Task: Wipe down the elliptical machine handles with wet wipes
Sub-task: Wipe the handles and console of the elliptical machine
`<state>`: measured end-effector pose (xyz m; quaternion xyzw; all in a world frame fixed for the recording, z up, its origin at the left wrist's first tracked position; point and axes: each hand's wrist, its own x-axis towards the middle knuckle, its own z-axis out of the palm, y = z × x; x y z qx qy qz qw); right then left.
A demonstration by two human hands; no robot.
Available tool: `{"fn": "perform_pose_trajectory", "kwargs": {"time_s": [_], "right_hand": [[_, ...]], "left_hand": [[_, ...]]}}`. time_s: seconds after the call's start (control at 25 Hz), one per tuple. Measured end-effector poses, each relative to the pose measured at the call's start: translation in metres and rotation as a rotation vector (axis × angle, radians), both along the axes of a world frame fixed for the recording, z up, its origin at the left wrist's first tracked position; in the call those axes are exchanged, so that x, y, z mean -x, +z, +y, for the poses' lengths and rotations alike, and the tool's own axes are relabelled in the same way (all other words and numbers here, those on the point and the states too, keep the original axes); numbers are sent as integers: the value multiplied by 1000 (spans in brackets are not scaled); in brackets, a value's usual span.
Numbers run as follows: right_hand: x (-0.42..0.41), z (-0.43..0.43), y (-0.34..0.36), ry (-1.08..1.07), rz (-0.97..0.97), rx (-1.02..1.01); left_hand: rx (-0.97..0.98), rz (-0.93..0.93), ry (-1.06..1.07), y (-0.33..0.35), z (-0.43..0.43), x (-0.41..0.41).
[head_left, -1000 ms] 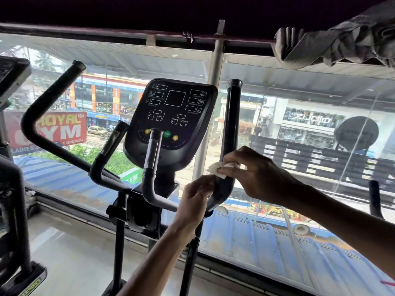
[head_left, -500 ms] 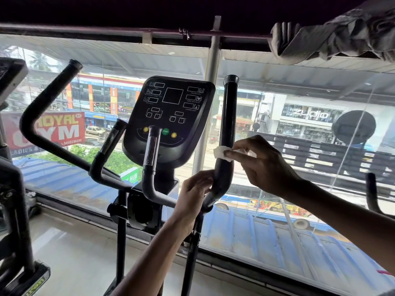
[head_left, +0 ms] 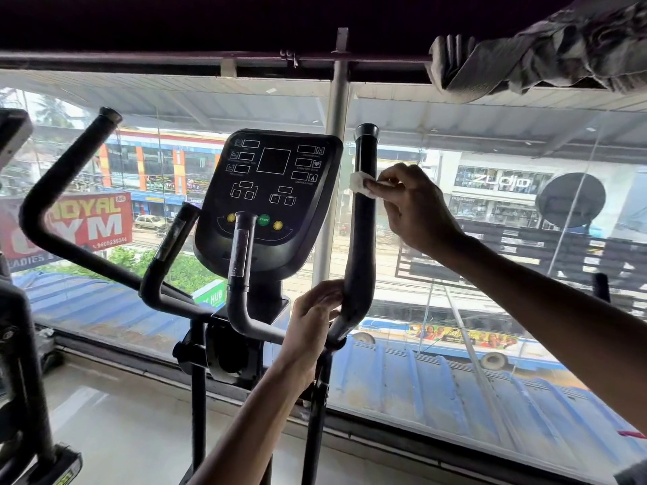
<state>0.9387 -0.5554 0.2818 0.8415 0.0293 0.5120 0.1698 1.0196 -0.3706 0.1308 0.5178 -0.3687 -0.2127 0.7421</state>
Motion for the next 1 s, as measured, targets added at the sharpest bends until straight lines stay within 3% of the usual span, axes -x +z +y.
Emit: {"fn": "perform_pose_trajectory", "kwargs": {"time_s": [0.36,0.52,0.68,0.84,1.0], "right_hand": [[30,32,-62,124,-52,-119],[56,53,-95,125,85,68],[52,57,-88,55,31,68],[54,63,-92,106,193,248],[44,62,-76,30,57,107]], "left_hand": [[25,16,-1,-4,-3,1],[54,50,17,-10,-6,4],[55,63,24,-17,-4,3],[51,-2,-19,-20,-1,-2],[64,-1,-14,-20,0,-3]]}}
